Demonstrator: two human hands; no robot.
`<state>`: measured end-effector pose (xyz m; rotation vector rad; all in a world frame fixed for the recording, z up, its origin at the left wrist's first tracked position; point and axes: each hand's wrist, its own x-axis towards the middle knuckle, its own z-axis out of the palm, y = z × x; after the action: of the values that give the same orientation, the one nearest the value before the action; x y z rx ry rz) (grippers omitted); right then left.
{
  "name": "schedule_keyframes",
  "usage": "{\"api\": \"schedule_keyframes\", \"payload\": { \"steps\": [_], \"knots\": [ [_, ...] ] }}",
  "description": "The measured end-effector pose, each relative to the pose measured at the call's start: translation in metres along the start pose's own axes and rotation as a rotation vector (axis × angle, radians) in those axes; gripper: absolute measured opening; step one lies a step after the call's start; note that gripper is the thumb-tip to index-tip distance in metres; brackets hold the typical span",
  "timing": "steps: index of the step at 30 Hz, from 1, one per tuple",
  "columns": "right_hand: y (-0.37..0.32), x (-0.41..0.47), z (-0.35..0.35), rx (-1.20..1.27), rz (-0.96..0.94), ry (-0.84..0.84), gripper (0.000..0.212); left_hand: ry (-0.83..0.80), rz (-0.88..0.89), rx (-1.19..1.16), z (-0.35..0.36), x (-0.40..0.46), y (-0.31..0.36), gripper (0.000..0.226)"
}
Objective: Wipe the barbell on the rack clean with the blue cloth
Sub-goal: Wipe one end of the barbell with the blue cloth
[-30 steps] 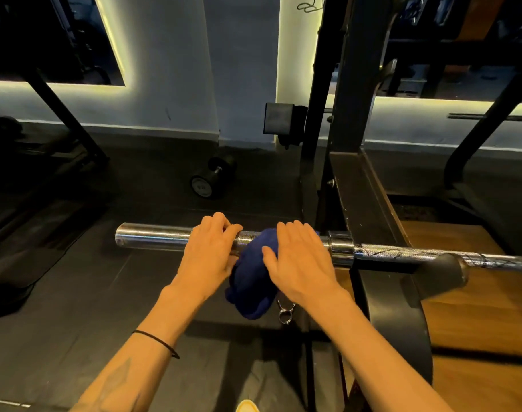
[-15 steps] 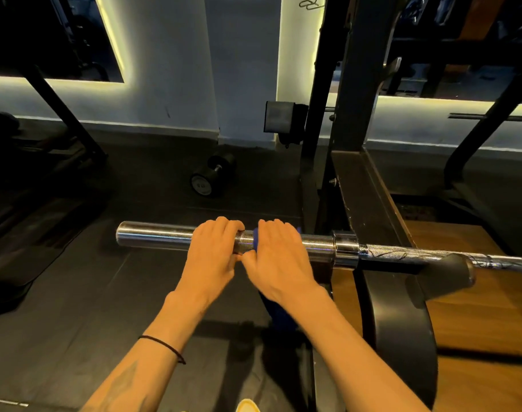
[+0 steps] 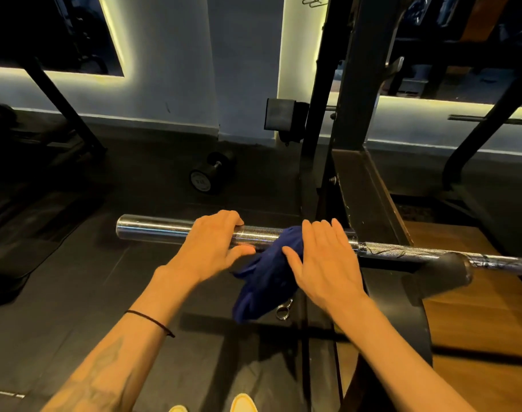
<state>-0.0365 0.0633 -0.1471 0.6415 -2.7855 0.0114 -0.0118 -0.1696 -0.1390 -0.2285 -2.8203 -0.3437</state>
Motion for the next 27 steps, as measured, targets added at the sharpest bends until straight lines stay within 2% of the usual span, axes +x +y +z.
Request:
{"api": "schedule_keyframes", "payload": {
  "steps": [3, 5, 8, 10, 13, 17, 21, 23, 27],
  "knots": [
    [-0.005, 0.003, 0.003, 0.039, 0.027, 0.017, 0.074, -0.013, -0.047, 0.023, 0.002, -0.001, 0.006, 0.061],
    [-0.017, 0.010, -0.001, 0.110, 0.033, 0.010, 0.063, 0.031, -0.065, 0.008, 0.004, -0.003, 0.006, 0.061],
    [-0.044, 0.021, -0.003, 0.184, -0.022, 0.029, 0.036, 0.181, -0.056, 0.016, 0.017, -0.011, 0.008, 0.054],
    [-0.065, 0.027, 0.001, 0.235, -0.043, 0.038, 0.030, 0.315, -0.106, 0.040, 0.027, -0.014, 0.017, 0.044],
    [-0.077, 0.028, 0.008, 0.196, -0.110, 0.037, 0.038, 0.350, -0.146, 0.153, 0.032, -0.012, 0.026, 0.039],
    [-0.053, 0.024, 0.004, 0.136, -0.122, -0.003, 0.059, 0.189, -0.041, 0.202, 0.023, -0.012, 0.012, 0.062],
    [-0.016, 0.020, -0.003, 0.040, -0.023, 0.006, 0.074, 0.106, 0.014, 0.126, 0.010, -0.005, 0.002, 0.058],
    [0.004, 0.015, -0.006, 0.000, 0.011, 0.001, 0.077, 0.054, 0.015, 0.116, 0.009, -0.003, 0.001, 0.063],
    [0.014, 0.010, -0.008, -0.030, 0.040, -0.042, 0.072, 0.032, -0.049, -0.022, 0.014, -0.006, 0.007, 0.052]
  ]
}}
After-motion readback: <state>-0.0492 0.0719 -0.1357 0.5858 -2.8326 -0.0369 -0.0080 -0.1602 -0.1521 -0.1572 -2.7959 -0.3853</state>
